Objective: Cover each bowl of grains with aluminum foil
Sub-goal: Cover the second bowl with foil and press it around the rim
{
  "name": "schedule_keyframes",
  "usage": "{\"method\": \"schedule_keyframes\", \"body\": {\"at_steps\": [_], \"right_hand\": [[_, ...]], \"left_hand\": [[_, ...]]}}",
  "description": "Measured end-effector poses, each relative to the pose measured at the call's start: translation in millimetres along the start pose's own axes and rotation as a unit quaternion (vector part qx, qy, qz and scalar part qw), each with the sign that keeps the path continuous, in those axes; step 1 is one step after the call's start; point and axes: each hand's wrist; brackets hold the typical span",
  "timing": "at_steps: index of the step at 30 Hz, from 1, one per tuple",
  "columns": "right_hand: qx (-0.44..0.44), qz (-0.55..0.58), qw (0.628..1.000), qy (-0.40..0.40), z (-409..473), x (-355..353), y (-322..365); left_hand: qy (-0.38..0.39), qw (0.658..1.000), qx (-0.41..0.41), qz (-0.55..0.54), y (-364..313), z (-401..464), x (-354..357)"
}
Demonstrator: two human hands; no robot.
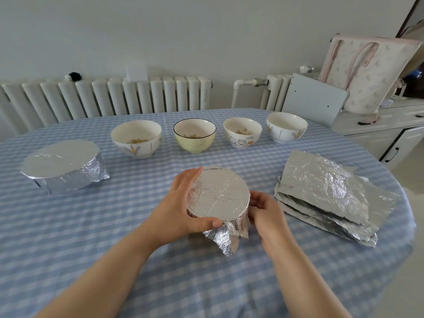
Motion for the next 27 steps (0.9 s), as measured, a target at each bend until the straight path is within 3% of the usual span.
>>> {"method": "schedule_keyframes", "body": {"at_steps": [5, 9, 12, 19, 27], "right_hand": [[0.034, 0.095, 0.994, 0.036, -2, -16, 2], [-0.038, -0.016, 0.995, 0.092, -12, -17, 6], [-0.076, -0.048, 0.993, 0.079, -18, -14, 4], [-0.127, -0.005, 0.991, 0.031, -20, -13, -4], [-0.083, 0.066, 0.993, 0.060, -22, -21, -9]], "left_hand": [[-0.049, 0.998, -0.030, 0.023, -10, -9, 14], [-0.088, 0.993, -0.061, 0.058, -25, -23, 32], [-0.092, 0.991, -0.066, 0.068, -29, -27, 35], [-0.085, 0.991, -0.069, 0.078, -31, -28, 34], [-0.095, 0.991, -0.061, 0.077, -27, -26, 35]]}}
Point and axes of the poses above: each hand's wrist, its own z-axis towards the middle knuckle, its own x-axis out of the palm, y = z × x, and after that the axes turned 6 degrees about -y, right-handed
